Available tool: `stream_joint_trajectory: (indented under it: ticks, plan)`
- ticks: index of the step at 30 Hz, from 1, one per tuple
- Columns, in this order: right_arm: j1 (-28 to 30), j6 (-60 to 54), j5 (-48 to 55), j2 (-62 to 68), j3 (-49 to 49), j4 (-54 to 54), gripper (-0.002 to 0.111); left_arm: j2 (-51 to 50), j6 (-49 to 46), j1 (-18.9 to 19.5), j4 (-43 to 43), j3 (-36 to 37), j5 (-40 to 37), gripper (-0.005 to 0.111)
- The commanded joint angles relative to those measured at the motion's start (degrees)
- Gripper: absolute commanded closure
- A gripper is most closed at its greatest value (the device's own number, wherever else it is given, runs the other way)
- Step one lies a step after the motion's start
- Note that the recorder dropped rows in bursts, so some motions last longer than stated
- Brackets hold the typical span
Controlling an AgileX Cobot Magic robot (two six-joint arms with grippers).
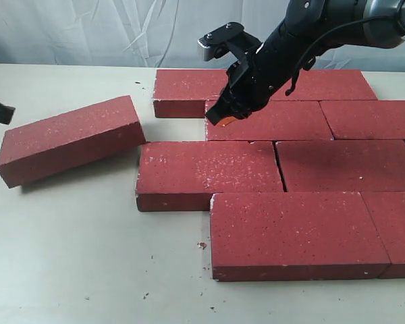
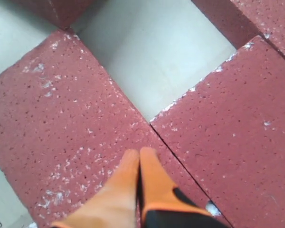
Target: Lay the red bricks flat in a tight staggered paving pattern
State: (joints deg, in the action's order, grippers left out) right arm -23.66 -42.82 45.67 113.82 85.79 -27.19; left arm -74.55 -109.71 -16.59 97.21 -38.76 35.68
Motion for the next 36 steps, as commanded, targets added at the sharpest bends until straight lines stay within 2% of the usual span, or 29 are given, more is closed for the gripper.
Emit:
stream_joint_trajectory:
  ticks: [1,2,4,7,8,9,10,12,15,19,21,23,25,27,29,32,34,36]
  plan:
    - [0.17,-0.28,0.43,-0.27,0.16,-0.80,0.109,-2.02,-2.76,4.37,2.74,0.17,3.20,0.107]
    - [0.17,-0.83,0.32,-0.27,0.16,-1.49,0.109,-2.45,-2.50,5.76,2.74,0.30,-0.02,0.107]
    - [0.17,-2.21,-0.18,-0.27,0.16,-2.11,0.109,-2.34,-3.46,6.04,2.74,0.55,-21.38,0.107]
    - [0.17,-2.32,-0.18,-0.27,0.16,-1.98,0.109,-2.22,-6.36,6.04,2.64,0.55,-47.17,0.107]
    - [0.17,-2.32,-0.18,-0.27,0.16,-1.98,0.109,-2.33,-6.36,6.04,-2.30,0.55,-58.14,0.107]
    - [0.17,-2.32,-0.18,-0.27,0.16,-1.98,0.109,-2.77,-6.36,6.04,-4.69,0.44,-66.35,0.107]
    - [0.17,-2.32,-0.18,-0.27,0.16,-1.98,0.109,-2.82,-6.36,6.04,-5.42,0.44,-70.83,0.107]
    - [0.17,-2.32,-0.18,-0.27,0.16,-1.98,0.109,-2.82,-5.53,6.04,-6.44,0.44,-74.03,0.107]
    - [0.17,-2.32,0.04,-0.27,0.16,-1.98,0.109,-3.20,5.92,6.04,-14.40,0.44,-72.72,0.107]
    - [0.17,-2.32,0.04,-0.27,0.16,-1.98,0.109,-5.12,20.24,6.04,-36.85,0.31,-76.65,0.107]
    - [0.17,-2.32,0.04,-0.27,0.16,-1.98,0.109,-5.44,37.96,6.04,-47.55,-1.24,-76.65,0.107]
    - [0.17,-2.32,0.04,-0.27,0.16,-1.98,0.109,-5.44,55.47,6.04,-62.22,-3.69,-78.62,0.107]
    - [0.17,-2.32,0.04,-0.27,0.16,-1.98,0.109,-5.44,65.35,6.04,-70.90,-5.51,-82.20,0.107]
    - [0.17,-2.32,0.04,-0.27,0.16,-1.98,0.109,-5.44,66.05,6.04,-72.19,-5.93,-82.56,0.107]
    - [0.17,-2.32,0.04,-0.27,0.16,-1.98,0.109,-5.69,63.60,5.67,-68.37,-5.68,-81.85,0.107]
    - [0.17,-2.32,0.02,-0.27,0.16,-2.36,0.109,-6.85,56.41,2.36,-65.50,-5.70,-82.99,0.107]
    - [0.17,-2.62,0.02,-0.27,0.16,-2.89,0.109,-8.29,59.01,-0.03,-66.49,-5.70,-79.62,0.107]
    - [0.17,-2.72,-0.20,-0.27,0.16,-3.10,0.109,-9.85,63.06,-0.86,-68.85,-5.70,-74.63,0.107]
